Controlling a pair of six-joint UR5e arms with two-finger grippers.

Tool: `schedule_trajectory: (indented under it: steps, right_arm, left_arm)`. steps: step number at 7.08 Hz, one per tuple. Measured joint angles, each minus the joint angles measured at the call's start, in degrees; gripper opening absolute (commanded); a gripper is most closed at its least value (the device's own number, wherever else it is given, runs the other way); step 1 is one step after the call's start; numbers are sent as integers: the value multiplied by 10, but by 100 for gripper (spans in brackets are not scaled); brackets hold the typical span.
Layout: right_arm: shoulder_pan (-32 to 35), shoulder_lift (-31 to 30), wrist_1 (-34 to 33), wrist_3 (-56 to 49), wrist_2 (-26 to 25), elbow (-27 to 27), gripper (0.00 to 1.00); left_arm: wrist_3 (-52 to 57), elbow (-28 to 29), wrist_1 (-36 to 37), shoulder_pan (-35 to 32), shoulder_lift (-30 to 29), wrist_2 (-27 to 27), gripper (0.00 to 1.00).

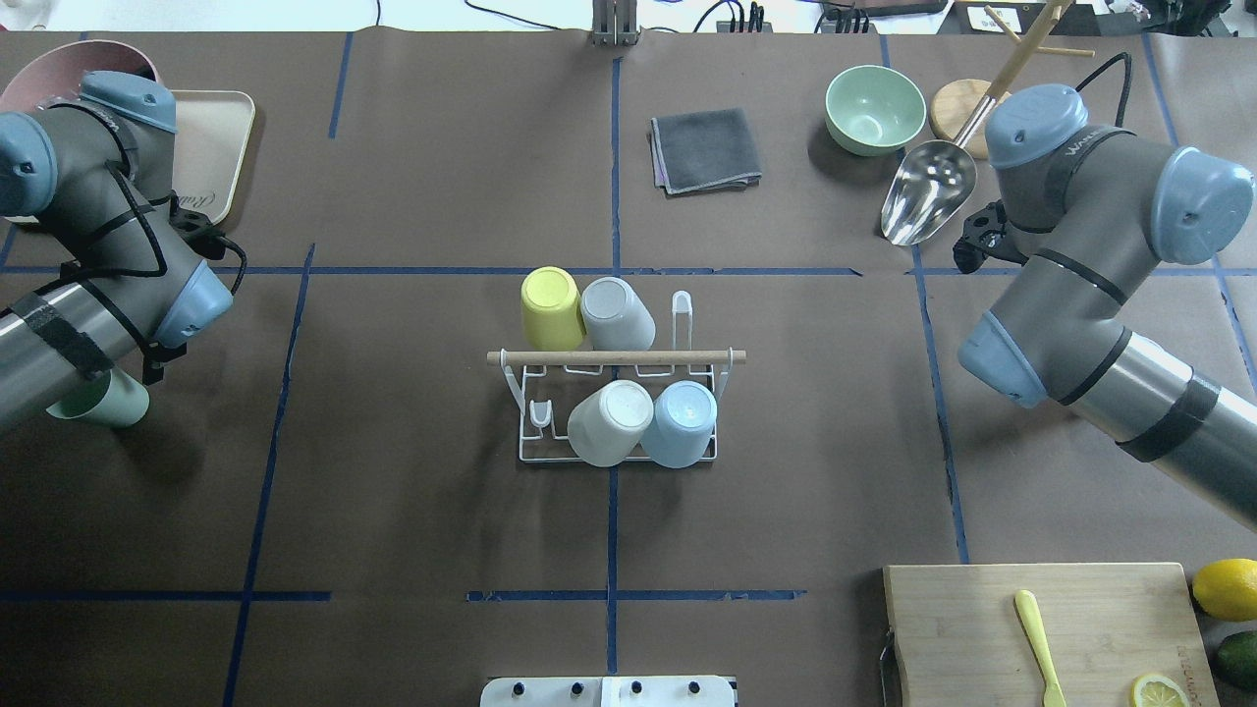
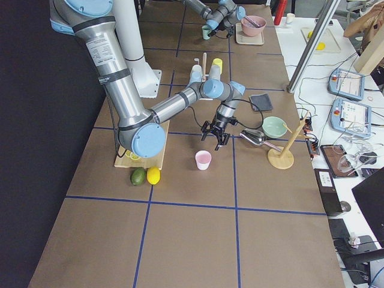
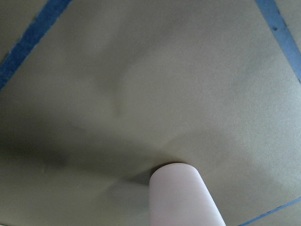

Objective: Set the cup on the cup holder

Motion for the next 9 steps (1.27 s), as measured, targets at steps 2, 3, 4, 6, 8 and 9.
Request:
schedule_trajectory:
  steps: [2, 3, 4, 6, 8, 9]
  right_arm:
    - [-15, 15, -32, -8, -26, -16, 100]
    - [-19, 29, -38, -20, -38, -42, 100]
    - [-21, 39, -39, -32, -45, -69, 100]
    - [-26, 46, -39, -42, -60, -114, 100]
    - [-35, 52, -41, -45, -67, -140, 100]
    - [-37, 56, -43, -45, -68, -152, 100]
  left_arm:
    - [1, 2, 26, 7, 1, 0, 100]
    - [1, 2, 41, 11, 2, 0, 100]
    - [1, 4, 53, 16, 3, 0, 100]
    - [1, 11, 63, 22, 5, 3, 100]
    - [0, 16, 65, 24, 10, 20, 100]
    - [0, 16, 65, 24, 12, 27, 100]
